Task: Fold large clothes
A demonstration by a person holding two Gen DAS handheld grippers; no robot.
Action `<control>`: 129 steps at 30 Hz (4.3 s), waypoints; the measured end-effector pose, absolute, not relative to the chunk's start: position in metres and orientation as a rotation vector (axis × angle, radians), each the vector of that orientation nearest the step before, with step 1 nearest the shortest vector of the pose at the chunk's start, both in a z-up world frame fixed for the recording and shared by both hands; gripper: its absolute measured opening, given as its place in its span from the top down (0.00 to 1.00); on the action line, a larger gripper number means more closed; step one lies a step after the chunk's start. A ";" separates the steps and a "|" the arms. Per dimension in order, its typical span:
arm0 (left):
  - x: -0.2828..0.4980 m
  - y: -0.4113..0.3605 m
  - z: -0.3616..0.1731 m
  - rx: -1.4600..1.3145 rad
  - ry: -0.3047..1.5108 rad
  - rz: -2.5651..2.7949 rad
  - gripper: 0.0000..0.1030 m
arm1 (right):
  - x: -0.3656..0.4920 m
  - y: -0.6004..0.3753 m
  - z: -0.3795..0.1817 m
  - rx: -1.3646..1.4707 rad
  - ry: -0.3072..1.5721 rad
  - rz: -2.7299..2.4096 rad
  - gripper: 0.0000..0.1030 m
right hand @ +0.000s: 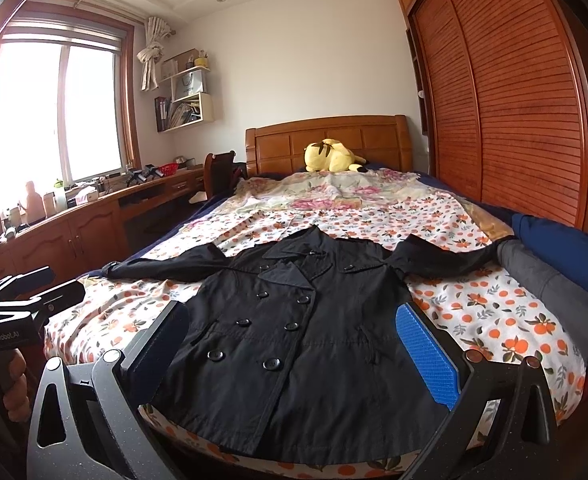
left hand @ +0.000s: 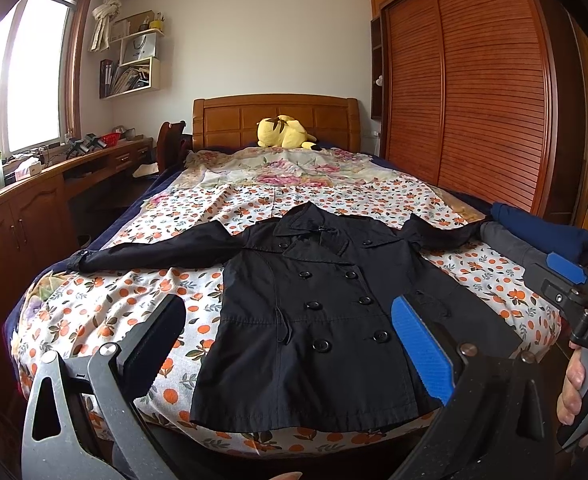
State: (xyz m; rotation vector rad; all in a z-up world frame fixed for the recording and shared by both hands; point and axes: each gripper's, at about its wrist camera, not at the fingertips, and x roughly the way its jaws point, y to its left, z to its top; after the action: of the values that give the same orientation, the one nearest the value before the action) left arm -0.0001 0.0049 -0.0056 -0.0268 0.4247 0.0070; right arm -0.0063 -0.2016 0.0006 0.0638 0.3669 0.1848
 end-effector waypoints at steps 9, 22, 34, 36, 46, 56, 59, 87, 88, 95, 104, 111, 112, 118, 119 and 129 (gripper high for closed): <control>0.000 0.006 -0.007 -0.025 0.425 0.007 0.00 | -0.007 -0.201 0.000 0.063 0.364 0.181 0.00; -0.001 0.010 -0.009 -0.030 0.426 0.016 0.00 | -0.007 -0.200 0.001 0.060 0.360 0.181 0.00; 0.000 0.008 -0.008 -0.025 0.435 0.018 0.00 | -0.008 -0.200 0.000 0.059 0.360 0.181 0.00; 0.001 0.009 -0.008 -0.028 0.439 0.020 0.00 | -0.008 -0.200 0.000 0.059 0.361 0.181 0.00; 0.003 0.006 -0.009 -0.023 0.436 0.027 0.00 | -0.008 -0.201 0.000 0.059 0.357 0.181 0.00; 0.016 0.015 -0.026 -0.036 0.478 0.047 0.00 | -0.001 -0.200 -0.005 0.061 0.367 0.212 0.00; 0.022 0.022 -0.037 -0.051 0.505 0.054 0.00 | 0.008 -0.197 -0.009 0.045 0.384 0.214 0.00; 0.111 0.111 -0.135 -0.097 0.663 0.160 0.00 | 0.123 -0.163 -0.053 -0.023 0.517 0.332 0.00; 0.116 0.114 -0.137 -0.088 0.674 0.162 0.00 | 0.129 -0.162 -0.054 -0.029 0.516 0.338 0.00; 0.150 0.152 -0.148 -0.064 0.738 0.188 0.00 | 0.167 -0.156 -0.065 -0.033 0.557 0.378 0.00; 0.212 0.220 -0.138 -0.093 0.776 0.215 0.00 | 0.199 -0.136 -0.069 -0.062 0.583 0.432 0.00; 0.269 0.280 -0.122 -0.128 0.752 0.253 0.00 | 0.198 -0.137 -0.080 -0.078 0.625 0.460 0.00; 0.276 0.289 -0.121 -0.146 0.749 0.267 0.00 | 0.197 -0.140 -0.080 -0.075 0.627 0.460 0.00; 0.303 0.319 -0.123 -0.258 0.755 0.248 0.28 | 0.204 -0.142 -0.079 -0.062 0.651 0.453 0.00; 0.307 0.321 -0.125 -0.252 0.752 0.257 0.34 | 0.206 -0.139 -0.079 -0.066 0.653 0.451 0.00; 0.341 0.377 -0.157 -0.322 0.829 0.392 0.37 | 0.212 -0.133 -0.082 -0.068 0.655 0.455 0.00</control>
State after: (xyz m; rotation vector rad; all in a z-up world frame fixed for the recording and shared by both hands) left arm 0.3411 0.3769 -0.1570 -0.3224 0.8289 0.3920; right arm 0.2117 -0.1328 -0.0824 -0.0681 0.6549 0.4549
